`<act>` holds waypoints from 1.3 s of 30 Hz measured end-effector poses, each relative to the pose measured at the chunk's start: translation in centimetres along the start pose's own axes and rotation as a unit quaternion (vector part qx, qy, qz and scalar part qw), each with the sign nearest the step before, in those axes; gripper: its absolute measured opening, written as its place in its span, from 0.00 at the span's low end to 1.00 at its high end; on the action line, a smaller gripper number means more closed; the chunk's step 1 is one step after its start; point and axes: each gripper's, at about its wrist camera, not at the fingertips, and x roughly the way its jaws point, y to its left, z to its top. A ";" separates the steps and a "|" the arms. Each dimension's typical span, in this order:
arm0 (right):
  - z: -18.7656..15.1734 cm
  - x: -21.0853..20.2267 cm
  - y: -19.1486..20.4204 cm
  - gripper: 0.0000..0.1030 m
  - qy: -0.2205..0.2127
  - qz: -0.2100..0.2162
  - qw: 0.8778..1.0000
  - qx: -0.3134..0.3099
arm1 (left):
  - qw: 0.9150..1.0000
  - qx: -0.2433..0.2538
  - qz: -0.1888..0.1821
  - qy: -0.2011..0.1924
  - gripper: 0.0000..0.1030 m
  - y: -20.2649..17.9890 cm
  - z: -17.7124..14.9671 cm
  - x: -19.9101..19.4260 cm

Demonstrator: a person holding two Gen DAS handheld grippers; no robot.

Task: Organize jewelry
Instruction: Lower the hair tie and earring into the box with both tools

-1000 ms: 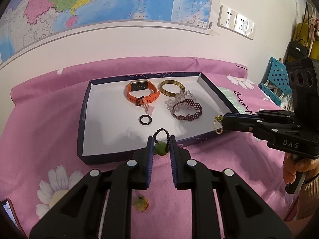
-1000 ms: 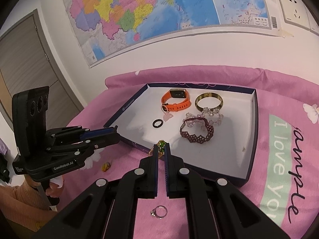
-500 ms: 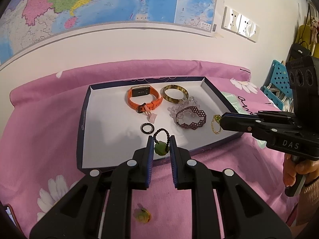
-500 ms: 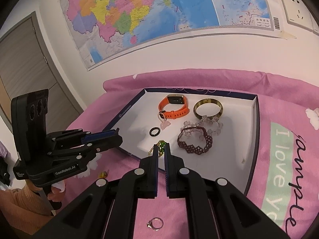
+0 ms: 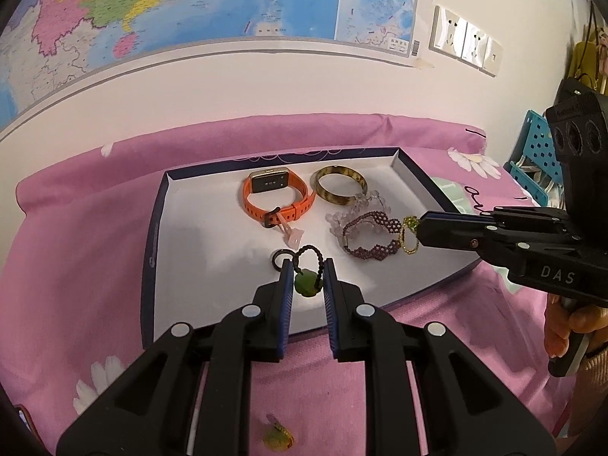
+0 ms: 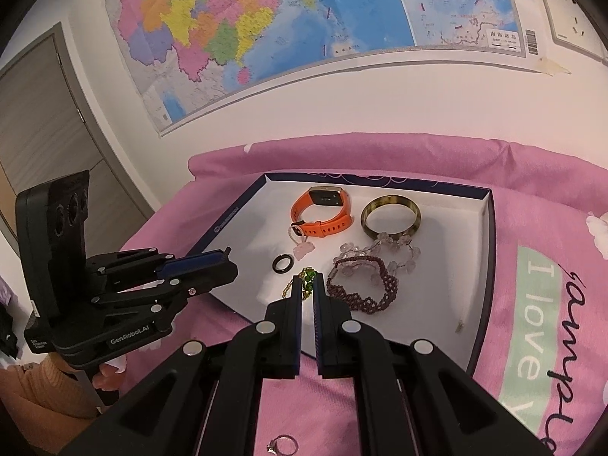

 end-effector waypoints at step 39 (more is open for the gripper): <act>0.5 3.8 -2.1 0.04 0.034 -0.028 0.999 0.011 | 0.998 -0.020 0.017 0.051 0.16 0.9 0.1 5.3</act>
